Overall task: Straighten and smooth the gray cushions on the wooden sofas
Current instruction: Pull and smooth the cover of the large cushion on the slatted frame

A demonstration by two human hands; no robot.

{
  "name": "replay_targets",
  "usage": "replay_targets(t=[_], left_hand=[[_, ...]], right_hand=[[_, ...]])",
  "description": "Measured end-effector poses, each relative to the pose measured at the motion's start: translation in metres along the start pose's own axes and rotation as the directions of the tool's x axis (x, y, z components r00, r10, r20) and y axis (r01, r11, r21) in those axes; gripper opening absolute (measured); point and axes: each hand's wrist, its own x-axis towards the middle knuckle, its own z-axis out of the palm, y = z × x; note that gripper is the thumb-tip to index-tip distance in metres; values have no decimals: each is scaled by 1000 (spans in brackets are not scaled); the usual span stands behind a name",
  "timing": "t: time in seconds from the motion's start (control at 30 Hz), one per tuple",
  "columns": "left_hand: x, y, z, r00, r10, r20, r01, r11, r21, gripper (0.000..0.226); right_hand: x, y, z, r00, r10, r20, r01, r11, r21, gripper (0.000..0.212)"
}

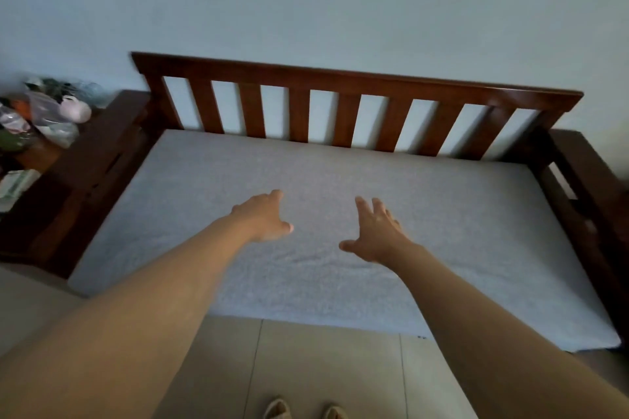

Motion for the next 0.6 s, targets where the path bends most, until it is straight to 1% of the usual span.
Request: replay_targets(t=[0.17,0.27,0.33,0.47,0.6], left_hand=[[14,35,29,997,66,45,-67,998,20,80],[19,52,50,994,97,49,-100,993,56,79],[22,56,67,991,106,76,-111,992,63,79],[31,45,102,988,91,124,-99,993,64,76],[55,15,147,986,44,159,-59,994,90,76]], right_hand=[[-12,44,9,998,60,23,-61,998,20,92],[-14,70,20,996,87,32,-87,996,7,93],[-11,81,32,995,97,36,-97,995,-6,93],[-2,90,65,993,101,64,-100,995,-12,98],[16,95,116,990,97,102,-96,995,-20,100]])
